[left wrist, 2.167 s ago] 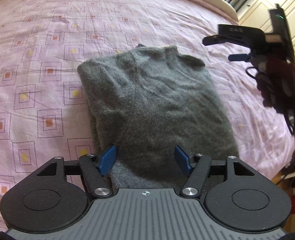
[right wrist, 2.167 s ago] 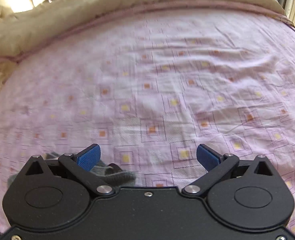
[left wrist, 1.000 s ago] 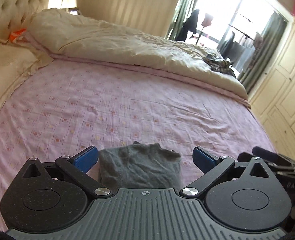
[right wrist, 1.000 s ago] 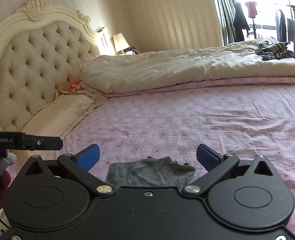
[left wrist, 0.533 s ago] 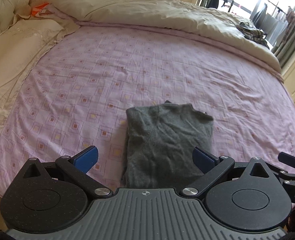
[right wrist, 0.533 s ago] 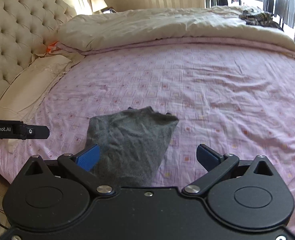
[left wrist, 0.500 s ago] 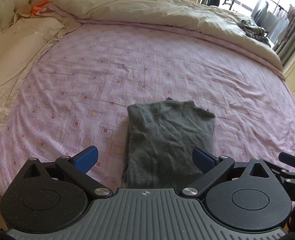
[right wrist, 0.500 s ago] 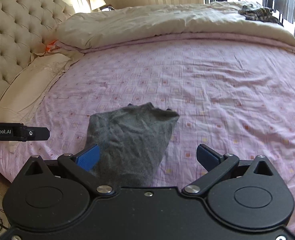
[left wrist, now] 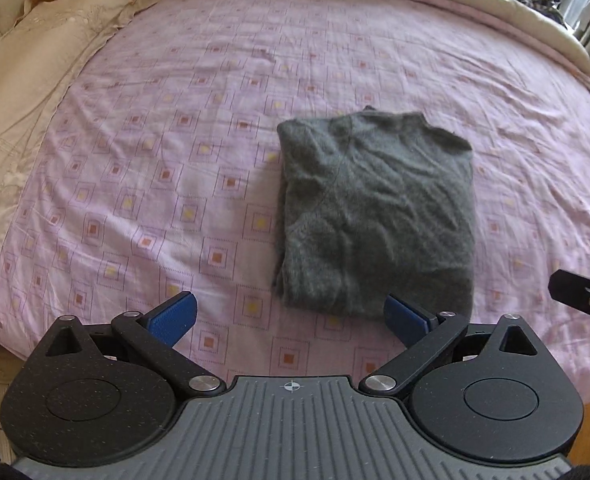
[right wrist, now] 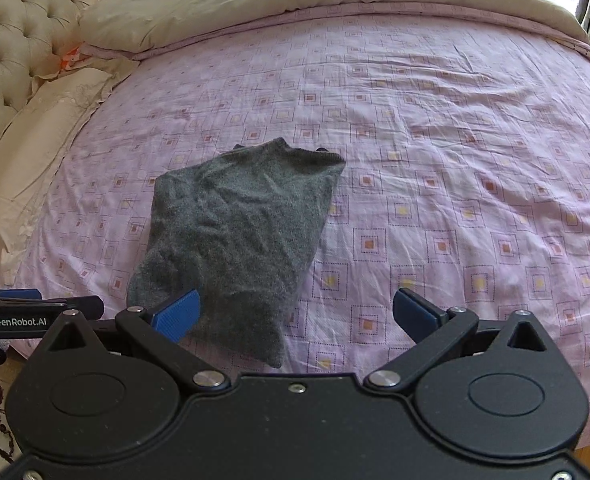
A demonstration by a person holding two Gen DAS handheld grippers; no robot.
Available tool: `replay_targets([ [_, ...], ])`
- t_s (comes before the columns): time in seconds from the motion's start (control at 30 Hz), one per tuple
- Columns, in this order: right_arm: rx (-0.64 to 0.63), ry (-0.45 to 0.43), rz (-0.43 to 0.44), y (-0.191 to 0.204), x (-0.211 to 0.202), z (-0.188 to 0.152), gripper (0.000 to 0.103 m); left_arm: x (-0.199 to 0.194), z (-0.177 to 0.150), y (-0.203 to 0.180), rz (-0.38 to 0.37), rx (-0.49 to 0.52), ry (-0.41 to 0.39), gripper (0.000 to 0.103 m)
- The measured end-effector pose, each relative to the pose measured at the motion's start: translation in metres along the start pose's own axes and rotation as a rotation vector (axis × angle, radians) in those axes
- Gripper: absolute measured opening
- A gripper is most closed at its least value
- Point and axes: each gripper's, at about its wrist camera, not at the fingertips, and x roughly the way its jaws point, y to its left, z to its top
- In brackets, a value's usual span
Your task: Fold small clothes
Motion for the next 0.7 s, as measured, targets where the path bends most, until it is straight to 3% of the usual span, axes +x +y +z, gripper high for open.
replay_targets([
  [0.7, -0.011, -0.010, 0.006, 0.0060, -0.0034, -0.0018, 0.102, -0.0050, -0.0012, 0.0008, -0.013, -0.021, -0.007, 0.101],
])
